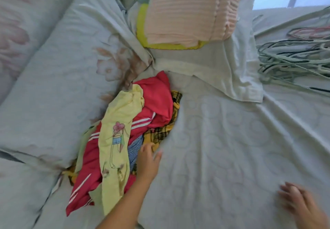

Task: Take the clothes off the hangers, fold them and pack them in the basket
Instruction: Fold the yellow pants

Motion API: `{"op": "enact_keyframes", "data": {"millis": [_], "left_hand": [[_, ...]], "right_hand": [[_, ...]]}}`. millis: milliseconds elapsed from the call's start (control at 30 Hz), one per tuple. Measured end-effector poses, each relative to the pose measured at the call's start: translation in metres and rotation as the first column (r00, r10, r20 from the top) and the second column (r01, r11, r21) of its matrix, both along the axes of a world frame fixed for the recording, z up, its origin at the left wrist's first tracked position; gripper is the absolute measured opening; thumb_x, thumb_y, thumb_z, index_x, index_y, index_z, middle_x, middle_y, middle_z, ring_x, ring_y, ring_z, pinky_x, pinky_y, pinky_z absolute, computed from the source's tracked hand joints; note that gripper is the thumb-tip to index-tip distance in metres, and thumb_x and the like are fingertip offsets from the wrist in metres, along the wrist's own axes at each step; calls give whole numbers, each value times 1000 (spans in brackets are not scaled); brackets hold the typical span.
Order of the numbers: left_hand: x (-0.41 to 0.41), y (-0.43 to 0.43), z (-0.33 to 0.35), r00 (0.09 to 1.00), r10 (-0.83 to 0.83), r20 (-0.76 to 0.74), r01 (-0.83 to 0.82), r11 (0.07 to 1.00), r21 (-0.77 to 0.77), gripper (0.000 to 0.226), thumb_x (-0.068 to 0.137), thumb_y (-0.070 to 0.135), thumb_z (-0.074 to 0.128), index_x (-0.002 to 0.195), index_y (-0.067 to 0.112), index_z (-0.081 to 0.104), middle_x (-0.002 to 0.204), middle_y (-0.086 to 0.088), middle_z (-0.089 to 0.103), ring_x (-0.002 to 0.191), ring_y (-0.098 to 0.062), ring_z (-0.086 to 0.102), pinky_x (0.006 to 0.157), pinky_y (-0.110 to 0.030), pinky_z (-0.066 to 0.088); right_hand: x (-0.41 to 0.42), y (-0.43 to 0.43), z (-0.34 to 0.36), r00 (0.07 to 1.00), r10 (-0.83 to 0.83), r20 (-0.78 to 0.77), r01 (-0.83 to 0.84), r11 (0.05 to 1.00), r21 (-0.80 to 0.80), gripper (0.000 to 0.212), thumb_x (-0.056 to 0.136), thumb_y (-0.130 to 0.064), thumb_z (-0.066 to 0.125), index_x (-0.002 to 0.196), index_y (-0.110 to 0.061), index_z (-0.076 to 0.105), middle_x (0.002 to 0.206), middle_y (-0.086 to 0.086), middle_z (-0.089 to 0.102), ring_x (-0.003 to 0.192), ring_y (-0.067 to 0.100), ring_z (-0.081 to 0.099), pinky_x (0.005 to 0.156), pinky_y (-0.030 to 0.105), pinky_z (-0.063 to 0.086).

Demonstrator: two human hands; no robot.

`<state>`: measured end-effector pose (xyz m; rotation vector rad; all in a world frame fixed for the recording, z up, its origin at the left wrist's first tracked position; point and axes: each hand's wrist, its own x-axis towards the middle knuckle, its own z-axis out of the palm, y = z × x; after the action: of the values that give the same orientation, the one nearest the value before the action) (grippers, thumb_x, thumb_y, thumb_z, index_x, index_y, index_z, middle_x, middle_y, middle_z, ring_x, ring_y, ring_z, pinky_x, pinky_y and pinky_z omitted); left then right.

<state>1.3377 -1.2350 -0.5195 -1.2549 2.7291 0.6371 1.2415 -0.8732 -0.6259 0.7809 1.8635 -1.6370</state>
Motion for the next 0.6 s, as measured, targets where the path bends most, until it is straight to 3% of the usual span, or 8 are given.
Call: {"op": "enact_keyframes", "data": {"millis": [100,200,267,367,433,467,533,600], "left_hand": [[7,-93,14,975,216,41,-201,952,-231,54,85,34,64,125,4,46,132,-14,44,123,-32,40,96,-41,35],[30,-159,14,861,491,130,-468,867,-172,72,76,39,73,129,3,37,135,-19,41,124,-38,39,96,-47,36],[41,-179,10,858,502,107,-499,865,-59,63,75,31,75,121,2,42,124,-20,51,113,-38,48,89,-44,42],[38,-167,18,884,461,-82,-442,879,178,30,84,14,66,110,5,53,102,-9,62,98,-30,59,74,-32,41],[27,-140,31,918,351,-182,-284,905,316,22,86,11,63,106,12,56,94,0,63,87,-11,61,73,-28,41],[21,-123,40,934,271,-232,-177,916,359,16,86,12,63,100,17,56,91,1,64,80,-3,60,72,-27,43],[7,-84,60,938,167,-304,-4,880,474,14,86,16,64,94,25,57,94,1,66,80,0,58,75,-18,46],[-5,-42,78,904,285,-319,68,641,765,24,81,24,68,103,30,60,107,4,68,100,-4,61,88,-18,47]], "right_hand": [[48,-73,10,974,224,-37,-226,971,-78,28,90,-34,52,86,-8,62,72,-2,73,61,5,65,48,7,45],[61,-115,3,920,389,-47,-386,921,61,17,90,-11,59,77,-14,71,99,24,68,94,25,60,69,12,41],[58,-124,10,914,406,12,-404,904,138,26,84,-35,66,59,-28,69,93,25,69,97,27,60,73,12,39],[57,-120,14,928,351,128,-364,925,107,43,54,-87,53,66,-49,69,86,6,72,88,6,63,72,2,38],[52,-118,28,958,269,98,-276,959,65,86,28,-97,52,70,-26,75,74,-4,72,64,-7,61,60,1,41],[51,-125,39,967,240,85,-244,969,43,92,31,-95,55,74,-16,74,68,-3,71,59,-3,62,57,5,44],[51,-138,62,969,238,67,-230,967,-112,73,70,-73,57,92,-4,68,71,2,73,59,7,63,57,14,48],[51,-162,77,974,225,27,-214,954,-210,81,58,-78,63,95,-7,66,87,5,73,70,4,67,61,14,51]]}}
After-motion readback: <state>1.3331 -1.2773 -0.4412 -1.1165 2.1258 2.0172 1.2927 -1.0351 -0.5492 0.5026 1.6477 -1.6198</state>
